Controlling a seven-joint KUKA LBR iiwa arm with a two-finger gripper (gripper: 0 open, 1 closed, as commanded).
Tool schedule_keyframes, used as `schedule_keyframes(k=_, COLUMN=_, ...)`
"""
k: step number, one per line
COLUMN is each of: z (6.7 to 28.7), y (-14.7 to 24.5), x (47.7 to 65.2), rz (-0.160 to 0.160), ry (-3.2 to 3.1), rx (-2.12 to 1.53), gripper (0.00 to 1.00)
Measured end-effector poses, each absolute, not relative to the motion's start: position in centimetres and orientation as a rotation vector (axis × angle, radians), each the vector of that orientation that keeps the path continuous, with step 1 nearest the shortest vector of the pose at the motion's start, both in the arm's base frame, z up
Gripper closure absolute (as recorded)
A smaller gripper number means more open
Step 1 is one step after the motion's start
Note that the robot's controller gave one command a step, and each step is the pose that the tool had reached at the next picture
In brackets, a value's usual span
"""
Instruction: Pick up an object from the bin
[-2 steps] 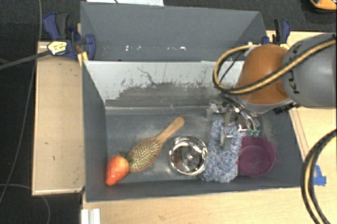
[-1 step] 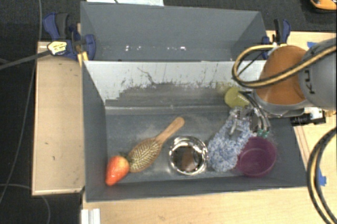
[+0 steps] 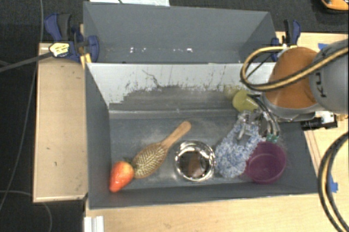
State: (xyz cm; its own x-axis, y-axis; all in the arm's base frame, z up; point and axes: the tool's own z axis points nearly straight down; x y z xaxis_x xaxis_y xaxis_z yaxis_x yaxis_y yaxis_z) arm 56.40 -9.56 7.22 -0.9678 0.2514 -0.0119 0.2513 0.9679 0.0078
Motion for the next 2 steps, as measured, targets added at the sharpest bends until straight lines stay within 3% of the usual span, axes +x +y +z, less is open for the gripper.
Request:
schedule_keyframes(k=1, z=9.5, y=-9.5, x=56.3, rz=0.011, ry=3.107, rx=0.395, gripper=1.0)
schedule_keyframes(k=2, z=13.7, y=-9.5, x=56.2, rz=0.012, ry=3.111, rx=0.393, gripper=1.0)
